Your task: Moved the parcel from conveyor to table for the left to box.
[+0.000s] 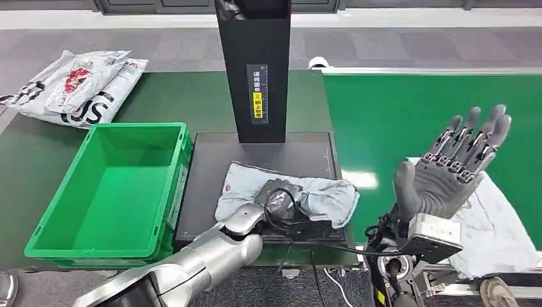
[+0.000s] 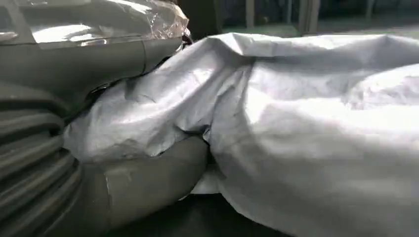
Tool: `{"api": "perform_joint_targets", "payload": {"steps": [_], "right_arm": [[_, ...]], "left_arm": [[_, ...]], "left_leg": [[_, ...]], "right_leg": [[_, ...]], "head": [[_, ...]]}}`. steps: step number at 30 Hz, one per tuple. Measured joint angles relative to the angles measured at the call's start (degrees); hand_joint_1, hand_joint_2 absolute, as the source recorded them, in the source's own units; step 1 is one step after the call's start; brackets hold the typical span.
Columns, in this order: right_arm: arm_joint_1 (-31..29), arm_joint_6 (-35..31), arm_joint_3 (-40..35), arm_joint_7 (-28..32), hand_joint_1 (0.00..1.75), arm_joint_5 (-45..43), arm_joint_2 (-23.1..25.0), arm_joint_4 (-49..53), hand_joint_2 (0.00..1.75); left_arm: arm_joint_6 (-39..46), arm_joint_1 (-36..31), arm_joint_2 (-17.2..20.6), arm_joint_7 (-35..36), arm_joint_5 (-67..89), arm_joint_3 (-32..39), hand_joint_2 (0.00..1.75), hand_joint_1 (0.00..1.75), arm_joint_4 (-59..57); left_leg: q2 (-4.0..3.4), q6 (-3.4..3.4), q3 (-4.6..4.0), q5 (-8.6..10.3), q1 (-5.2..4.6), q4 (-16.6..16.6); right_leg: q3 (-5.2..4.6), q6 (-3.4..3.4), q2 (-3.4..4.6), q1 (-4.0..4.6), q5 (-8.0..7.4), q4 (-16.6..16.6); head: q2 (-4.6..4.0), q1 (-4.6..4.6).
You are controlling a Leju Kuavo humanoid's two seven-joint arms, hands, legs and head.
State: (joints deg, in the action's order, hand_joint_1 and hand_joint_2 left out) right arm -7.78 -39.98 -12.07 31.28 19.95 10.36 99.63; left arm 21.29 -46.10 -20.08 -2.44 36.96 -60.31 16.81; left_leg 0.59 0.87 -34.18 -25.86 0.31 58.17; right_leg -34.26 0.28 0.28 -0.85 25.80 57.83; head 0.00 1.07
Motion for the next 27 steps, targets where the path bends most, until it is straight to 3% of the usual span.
{"api": "perform_joint_targets", "payload": {"steps": [8, 12, 16, 27], "right_arm": [[0.96, -0.15, 0.96, 1.66, 0.00, 2.27, 1.09, -0.87, 1.75], [2.28, -0.15, 2.34, 1.34, 0.00, 2.67, 1.09, -1.58, 1.75], [2.85, -0.17, 2.77, 1.49, 0.00, 2.62, 1.09, -2.05, 1.75], [2.85, -0.15, 2.89, 1.11, 0.00, 2.93, 1.09, -2.67, 1.75]], "left_arm": [[14.37, -5.68, 2.05, -6.55, 3.94, 8.76, 1.75, 1.75, 7.96], [13.15, -4.36, 6.07, -4.71, 15.97, 17.13, 1.75, 1.75, 21.32], [11.71, -2.52, 8.02, -4.77, 18.18, 22.71, 1.75, 1.75, 29.15], [12.15, -0.78, 9.51, -4.75, 19.50, 25.42, 1.75, 1.75, 34.91]], "left_leg": [[0.02, 0.01, 0.00, 0.01, 0.00, 0.00], [-0.03, 0.01, 0.00, 0.01, 0.00, -0.01], [-0.02, 0.01, -0.02, 0.01, 0.01, -0.01], [0.01, 0.01, -0.04, 0.01, 0.00, 0.00]], "right_leg": [[0.00, -0.01, 0.00, 0.00, -0.01, 0.01], [-0.02, -0.01, 0.02, 0.00, -0.01, 0.02], [-0.04, -0.01, 0.03, 0.01, 0.00, 0.02], [-0.03, -0.01, 0.01, 0.00, -0.01, 0.02]], "head": [[-0.02, 0.00], [-0.02, 0.00], [0.00, 0.00], [-0.02, 0.00]]}}
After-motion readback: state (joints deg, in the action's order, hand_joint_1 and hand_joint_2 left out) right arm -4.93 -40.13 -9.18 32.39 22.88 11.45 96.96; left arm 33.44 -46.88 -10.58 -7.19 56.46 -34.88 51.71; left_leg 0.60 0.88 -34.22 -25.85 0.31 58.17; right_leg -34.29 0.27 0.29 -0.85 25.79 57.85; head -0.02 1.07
